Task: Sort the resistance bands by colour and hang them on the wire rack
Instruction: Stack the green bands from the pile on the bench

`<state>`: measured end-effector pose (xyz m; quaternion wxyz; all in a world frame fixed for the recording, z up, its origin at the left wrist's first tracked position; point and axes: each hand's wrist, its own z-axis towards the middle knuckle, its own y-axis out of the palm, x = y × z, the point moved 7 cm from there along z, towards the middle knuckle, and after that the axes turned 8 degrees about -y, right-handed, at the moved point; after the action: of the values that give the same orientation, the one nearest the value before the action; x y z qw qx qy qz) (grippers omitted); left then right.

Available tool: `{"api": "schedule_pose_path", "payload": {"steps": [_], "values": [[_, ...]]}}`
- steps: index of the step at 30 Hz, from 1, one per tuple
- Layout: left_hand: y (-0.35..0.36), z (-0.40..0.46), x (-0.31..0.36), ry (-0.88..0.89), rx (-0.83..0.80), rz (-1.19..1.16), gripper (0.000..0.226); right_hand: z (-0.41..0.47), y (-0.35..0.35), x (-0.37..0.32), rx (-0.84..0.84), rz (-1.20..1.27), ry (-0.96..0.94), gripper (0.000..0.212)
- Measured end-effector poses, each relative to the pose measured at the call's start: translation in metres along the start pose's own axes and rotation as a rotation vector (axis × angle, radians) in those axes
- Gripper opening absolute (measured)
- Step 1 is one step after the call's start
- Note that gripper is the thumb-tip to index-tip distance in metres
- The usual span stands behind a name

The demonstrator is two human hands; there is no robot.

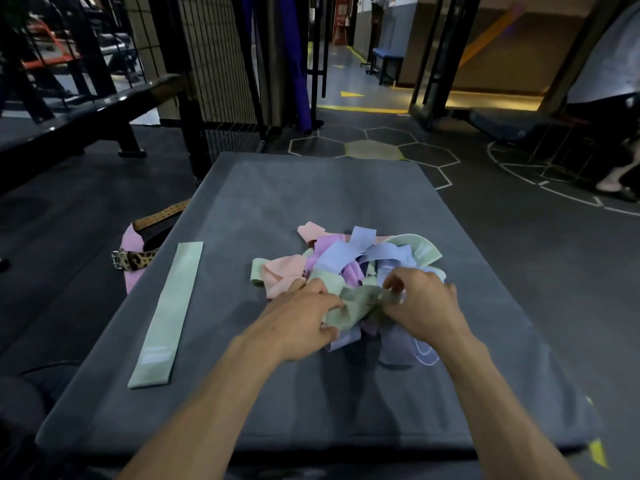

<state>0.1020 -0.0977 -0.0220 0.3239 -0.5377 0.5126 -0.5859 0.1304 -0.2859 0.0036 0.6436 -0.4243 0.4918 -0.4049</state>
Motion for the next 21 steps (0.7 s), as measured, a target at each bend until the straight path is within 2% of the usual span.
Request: {"api": "schedule_pose_path", "payload": {"steps": [2,8,11,13,15,16,19,21], "values": [[-0.004,0.000,-0.001,-0.006,0.032,-0.003,0.048,0.002,-0.010,-0.002,0.079,0.045,-0.015,0.021],[-0.010,-0.004,0.001,-0.009,0.128,0.014,0.052,0.006,-0.037,-0.007,0.302,0.397,-0.042,0.017],[-0.015,-0.005,-0.001,-0.028,0.158,-0.007,0.055,0.007,-0.045,-0.009,0.393,0.690,-0.051,0.011],[-0.025,-0.007,-0.002,-0.051,0.203,-0.077,0.046,0.007,-0.052,-0.013,0.425,0.917,-0.043,0.012],[-0.043,-0.012,-0.002,-0.059,0.334,-0.175,0.028,0.007,-0.059,-0.020,0.430,1.000,-0.104,0.016],[-0.052,-0.015,-0.003,-0.066,0.408,-0.246,0.026,0.006,-0.062,-0.025,0.417,1.012,-0.146,0.017],[-0.074,-0.023,-0.009,-0.034,0.589,-0.513,0.039,0.005,-0.065,-0.039,0.366,1.081,-0.209,0.016],[-0.080,-0.027,-0.003,0.059,0.558,-0.662,0.047,0.004,-0.062,-0.049,0.323,1.148,-0.203,0.013]]}}
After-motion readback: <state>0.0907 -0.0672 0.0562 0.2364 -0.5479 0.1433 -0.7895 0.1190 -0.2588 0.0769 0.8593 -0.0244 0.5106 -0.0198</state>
